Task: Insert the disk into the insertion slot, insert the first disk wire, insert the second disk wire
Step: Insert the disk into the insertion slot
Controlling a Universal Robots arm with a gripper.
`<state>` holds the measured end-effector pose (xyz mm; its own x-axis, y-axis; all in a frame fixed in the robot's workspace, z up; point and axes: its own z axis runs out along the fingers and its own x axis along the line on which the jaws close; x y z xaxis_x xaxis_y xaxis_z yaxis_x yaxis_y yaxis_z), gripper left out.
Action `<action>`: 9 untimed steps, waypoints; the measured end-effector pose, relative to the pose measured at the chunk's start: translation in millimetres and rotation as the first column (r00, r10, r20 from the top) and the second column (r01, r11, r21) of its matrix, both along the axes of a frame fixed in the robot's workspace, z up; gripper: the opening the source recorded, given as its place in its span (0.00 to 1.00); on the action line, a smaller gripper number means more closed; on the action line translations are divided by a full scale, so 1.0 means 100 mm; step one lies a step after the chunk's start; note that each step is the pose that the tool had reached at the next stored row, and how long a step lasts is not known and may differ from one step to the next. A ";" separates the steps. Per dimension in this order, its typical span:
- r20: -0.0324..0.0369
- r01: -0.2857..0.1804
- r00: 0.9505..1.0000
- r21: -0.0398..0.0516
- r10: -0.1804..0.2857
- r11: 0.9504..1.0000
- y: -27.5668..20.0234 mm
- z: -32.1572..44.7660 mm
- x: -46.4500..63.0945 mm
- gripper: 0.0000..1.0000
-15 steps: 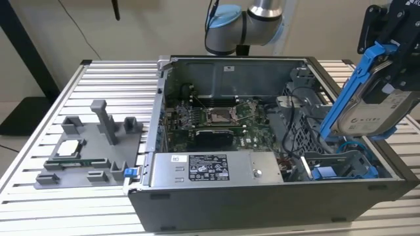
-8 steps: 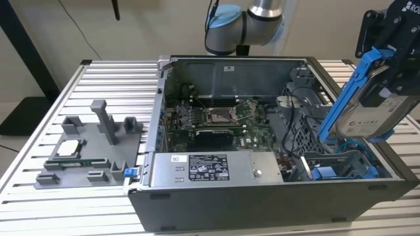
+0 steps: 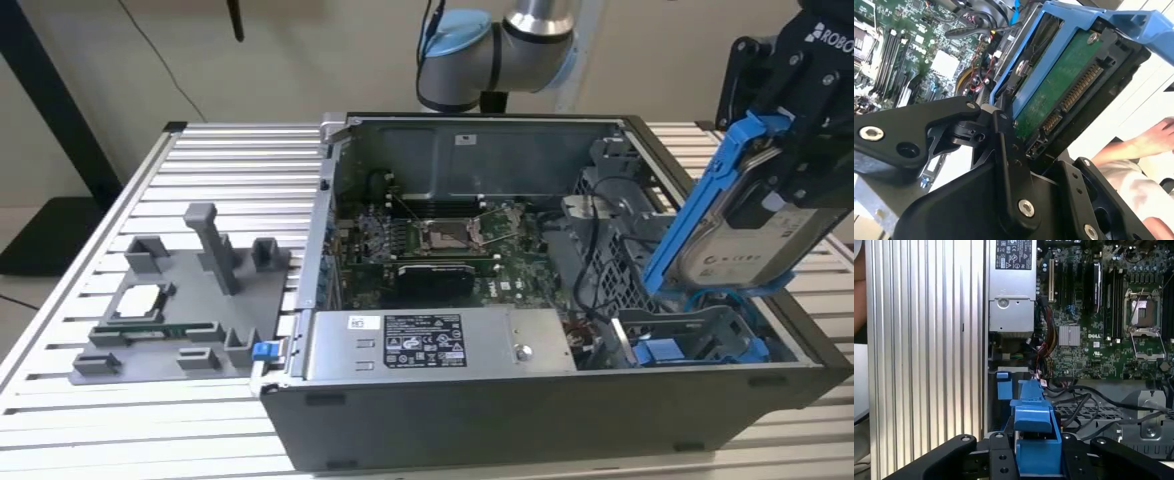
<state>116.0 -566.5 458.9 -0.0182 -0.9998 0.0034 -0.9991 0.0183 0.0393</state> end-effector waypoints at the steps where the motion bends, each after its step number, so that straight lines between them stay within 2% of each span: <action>1: 0.000 0.000 1.000 0.000 0.000 1.000 0.000 -0.011 0.00 0.00; 5: 0.001 0.000 1.000 0.000 0.000 1.000 0.000 -0.053 0.00 0.00; 9: 0.001 0.000 1.000 0.000 0.000 1.000 0.000 -0.056 0.00 0.00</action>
<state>116.0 -566.6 453.3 -0.0183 -0.9998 0.0034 -0.9991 0.0184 0.0383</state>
